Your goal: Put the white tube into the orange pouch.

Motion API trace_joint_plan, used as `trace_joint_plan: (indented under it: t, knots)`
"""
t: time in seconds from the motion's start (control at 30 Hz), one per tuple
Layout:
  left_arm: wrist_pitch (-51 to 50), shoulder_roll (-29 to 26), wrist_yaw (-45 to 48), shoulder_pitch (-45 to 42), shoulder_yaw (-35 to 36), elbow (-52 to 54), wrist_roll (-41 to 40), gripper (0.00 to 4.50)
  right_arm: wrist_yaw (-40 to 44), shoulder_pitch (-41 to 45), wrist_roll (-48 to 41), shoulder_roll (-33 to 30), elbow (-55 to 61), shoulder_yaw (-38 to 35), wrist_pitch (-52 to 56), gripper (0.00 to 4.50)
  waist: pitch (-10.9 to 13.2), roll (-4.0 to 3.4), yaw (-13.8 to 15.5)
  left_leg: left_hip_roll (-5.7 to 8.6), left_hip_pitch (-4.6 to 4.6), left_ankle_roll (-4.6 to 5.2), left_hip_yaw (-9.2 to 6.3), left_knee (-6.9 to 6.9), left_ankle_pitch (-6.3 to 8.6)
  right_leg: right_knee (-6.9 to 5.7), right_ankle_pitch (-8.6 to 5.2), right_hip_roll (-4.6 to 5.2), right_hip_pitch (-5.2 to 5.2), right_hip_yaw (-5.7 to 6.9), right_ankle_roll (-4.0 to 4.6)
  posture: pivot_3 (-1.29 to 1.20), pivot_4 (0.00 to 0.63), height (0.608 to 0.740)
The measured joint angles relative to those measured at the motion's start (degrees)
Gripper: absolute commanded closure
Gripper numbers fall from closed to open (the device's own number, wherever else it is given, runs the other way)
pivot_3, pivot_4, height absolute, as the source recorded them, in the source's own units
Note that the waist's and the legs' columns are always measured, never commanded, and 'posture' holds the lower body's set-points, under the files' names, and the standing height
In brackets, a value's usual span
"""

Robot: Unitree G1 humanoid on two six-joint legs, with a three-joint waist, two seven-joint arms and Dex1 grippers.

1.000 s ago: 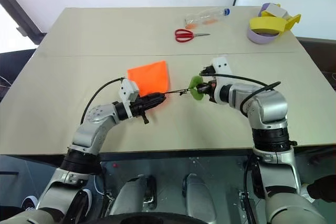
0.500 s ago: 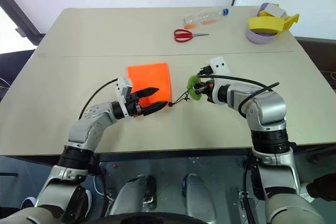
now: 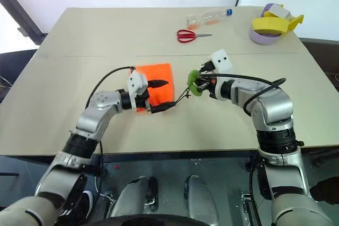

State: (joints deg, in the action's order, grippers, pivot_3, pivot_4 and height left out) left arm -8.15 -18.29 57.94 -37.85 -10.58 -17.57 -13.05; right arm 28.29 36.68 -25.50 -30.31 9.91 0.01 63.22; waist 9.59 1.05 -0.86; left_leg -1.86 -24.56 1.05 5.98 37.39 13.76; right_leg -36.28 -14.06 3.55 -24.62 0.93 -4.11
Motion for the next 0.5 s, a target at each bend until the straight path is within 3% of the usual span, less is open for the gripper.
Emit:
trace_joint_plan:
  t: [0.23,0.5]
  knots:
    - [4.99,0.41,7.44,-4.14,-3.33,-13.38,2.97,0.03,1.48,-0.71,1.72,-0.05,0.05,0.59,-8.48,4.5,0.01,0.02,0.12,0.01,-0.04,0.02,0.01,-0.04,0.01,0.01,0.0,-0.13,-0.03,0.03,-0.06,0.0,0.15,0.74]
    - [8.6,3.02,13.29,-10.85,-1.71,-25.74,2.79,0.03,5.18,-0.63,1.72,-0.1,0.07,-0.18,-16.82,4.5,0.01,0.03,0.22,0.02,-0.07,0.05,0.0,0.07,0.02,0.01,0.0,-0.1,-0.02,0.04,-0.05,0.0,0.15,0.74]
